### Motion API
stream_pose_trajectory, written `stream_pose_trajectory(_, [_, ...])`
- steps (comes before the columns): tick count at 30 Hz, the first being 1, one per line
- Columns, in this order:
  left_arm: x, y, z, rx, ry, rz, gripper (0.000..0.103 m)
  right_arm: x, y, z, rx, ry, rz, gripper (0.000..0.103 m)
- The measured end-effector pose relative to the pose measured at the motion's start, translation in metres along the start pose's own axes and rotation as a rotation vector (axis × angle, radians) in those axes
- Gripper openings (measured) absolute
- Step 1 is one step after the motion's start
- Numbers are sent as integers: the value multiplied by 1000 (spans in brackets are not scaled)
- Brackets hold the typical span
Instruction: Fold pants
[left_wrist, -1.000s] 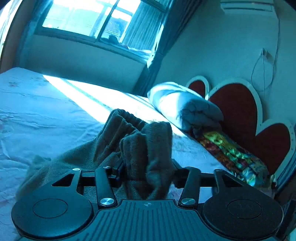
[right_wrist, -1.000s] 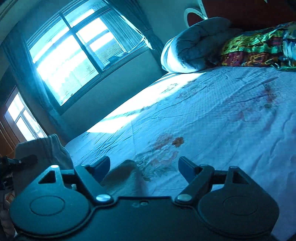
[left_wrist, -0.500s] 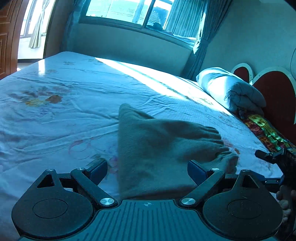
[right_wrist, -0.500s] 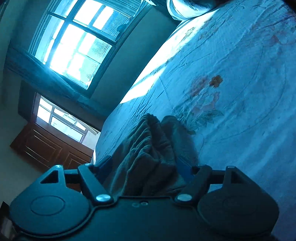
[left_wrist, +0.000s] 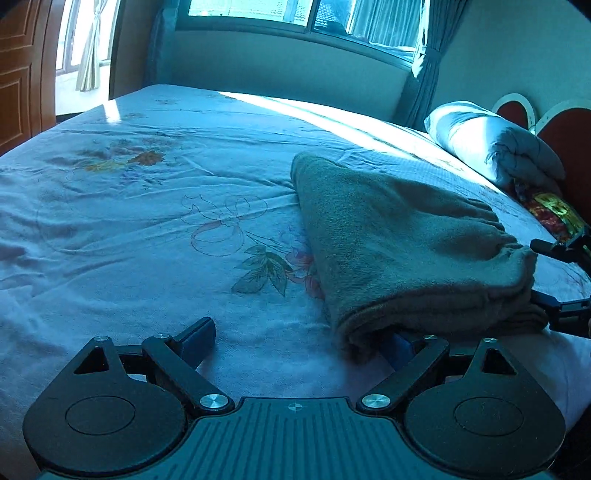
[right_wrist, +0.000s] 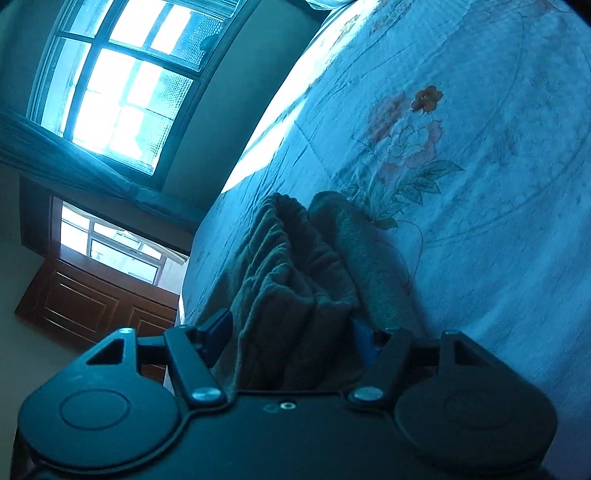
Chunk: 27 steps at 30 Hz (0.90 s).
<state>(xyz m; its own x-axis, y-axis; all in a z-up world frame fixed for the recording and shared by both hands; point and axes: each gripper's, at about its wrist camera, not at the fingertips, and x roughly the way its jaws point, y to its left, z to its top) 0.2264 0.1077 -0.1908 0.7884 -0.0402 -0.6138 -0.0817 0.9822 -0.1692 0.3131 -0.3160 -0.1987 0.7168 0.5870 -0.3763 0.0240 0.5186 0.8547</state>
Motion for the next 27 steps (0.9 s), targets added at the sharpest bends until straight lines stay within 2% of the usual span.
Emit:
stream_pose_trajectory(3, [0, 11, -5, -30, -18, 32, 93, 5, 3, 1, -3, 3, 0, 60])
stream_pose_trajectory(6, [3, 15, -13, -30, -2, 12, 93, 13, 6, 3, -25, 15, -55, 58])
stream_pose_trajectory(7, [3, 16, -13, -33, 1, 10, 93, 15, 10, 5, -35, 20, -81, 52])
stream_pose_trajectory(8, [4, 17, -11, -47, 5, 10, 93, 15, 14, 6, -49, 20, -95, 31])
stream_pose_trajectory(9, [4, 18, -10, -67, 3, 12, 93, 10, 22, 8, -72, 12, -80, 25])
stream_pose_trajectory(11, [0, 18, -9, -86, -29, 19, 93, -13, 47, 8, -171, -52, 18, 23])
stream_pose_trajectory(13, [-2, 19, -12, -100, -49, 11, 93, -41, 68, 4, -267, -127, 86, 23])
stream_pose_trajectory(14, [-1, 18, -12, -100, -45, 4, 93, -48, 68, 3, -278, -147, 86, 23])
stream_pose_trajectory(15, [0, 17, -13, -94, -38, 0, 93, -50, 59, 2, -269, -155, 47, 23])
stream_pose_trajectory(17, [3, 13, -14, -73, -26, 11, 93, -29, 21, 7, -158, -75, -56, 24])
stream_pose_trajectory(18, [4, 13, -14, -70, -24, 15, 93, -9, -5, 10, -66, 19, -115, 26])
stream_pose_trajectory(19, [3, 14, -14, -71, -24, 9, 93, -6, -19, 10, -13, 15, -66, 26])
stream_pose_trajectory(20, [2, 14, -14, -69, -23, 10, 93, -11, -19, 11, -21, 8, -33, 29])
stream_pose_trajectory(23, [-2, 15, -15, -61, -18, 15, 93, -23, -5, 12, -112, 8, -52, 40])
stream_pose_trajectory(27, [-21, 26, -14, -73, -17, 3, 93, -55, -2, 17, -192, -72, -84, 41])
